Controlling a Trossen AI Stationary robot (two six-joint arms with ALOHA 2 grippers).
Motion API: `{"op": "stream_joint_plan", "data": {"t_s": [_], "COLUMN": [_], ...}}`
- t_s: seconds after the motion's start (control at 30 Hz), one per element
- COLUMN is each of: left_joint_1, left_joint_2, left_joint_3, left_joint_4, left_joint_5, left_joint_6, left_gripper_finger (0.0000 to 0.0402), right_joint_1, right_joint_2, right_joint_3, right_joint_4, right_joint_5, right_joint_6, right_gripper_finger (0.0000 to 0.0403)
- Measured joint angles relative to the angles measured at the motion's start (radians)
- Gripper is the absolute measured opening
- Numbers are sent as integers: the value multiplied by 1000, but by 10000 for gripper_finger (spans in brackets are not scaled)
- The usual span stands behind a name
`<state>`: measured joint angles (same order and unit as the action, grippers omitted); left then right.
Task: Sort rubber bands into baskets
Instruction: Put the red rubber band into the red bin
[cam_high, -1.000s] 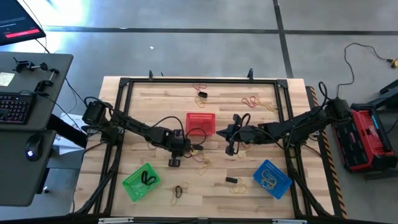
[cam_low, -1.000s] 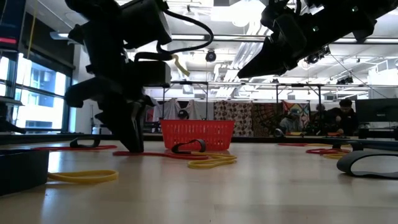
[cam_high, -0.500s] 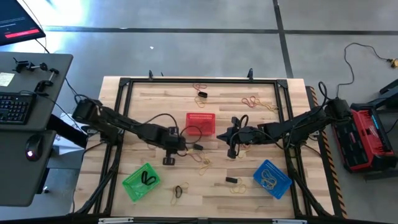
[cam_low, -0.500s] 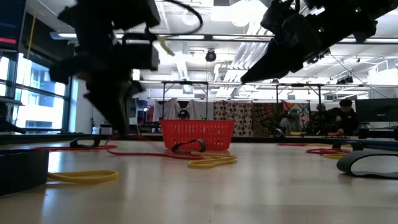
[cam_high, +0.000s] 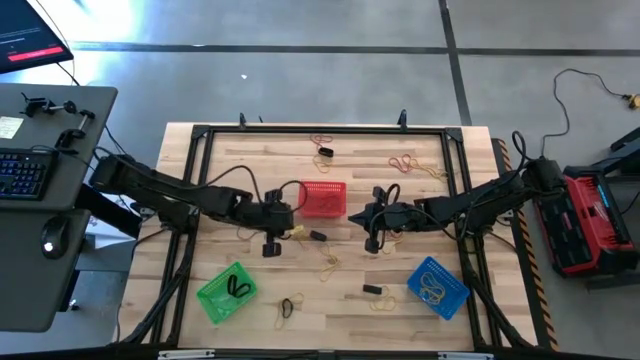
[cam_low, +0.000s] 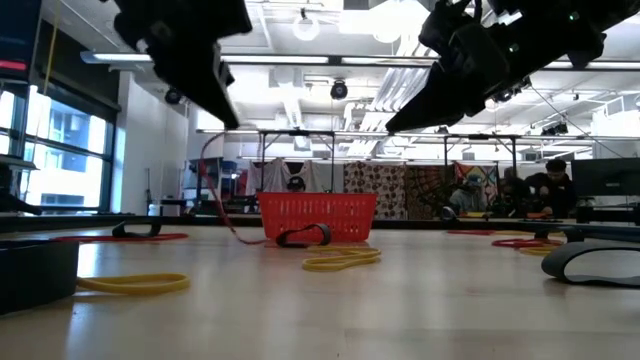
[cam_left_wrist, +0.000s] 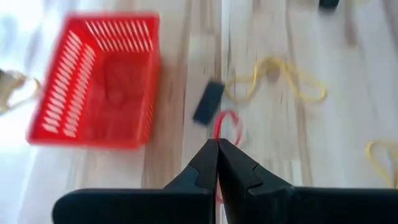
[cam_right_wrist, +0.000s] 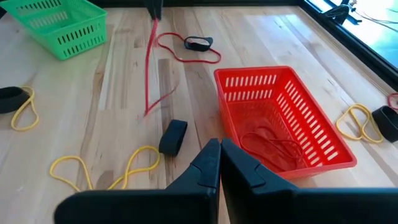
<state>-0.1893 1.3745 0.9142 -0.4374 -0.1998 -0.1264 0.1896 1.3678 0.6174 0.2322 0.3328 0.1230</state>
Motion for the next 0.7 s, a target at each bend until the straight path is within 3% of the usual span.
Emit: {"op": "stream_joint_plan", "data": {"t_s": [0.23,0.7], "left_joint_1": [52,232], "left_joint_2": [-18,-2], "left_joint_3": [17,123], "left_joint_4": [100,210], "left_joint_5": [-17,28], "left_joint_6": [2,190], "left_gripper_finger": [0,0], "right_joint_1": [0,0], "right_joint_2": [0,0], "right_joint_3": [0,0], "right_joint_4": [29,35], "right_joint_5": [0,0], "right_joint_6": [0,0], "right_gripper_finger": [0,0]}}
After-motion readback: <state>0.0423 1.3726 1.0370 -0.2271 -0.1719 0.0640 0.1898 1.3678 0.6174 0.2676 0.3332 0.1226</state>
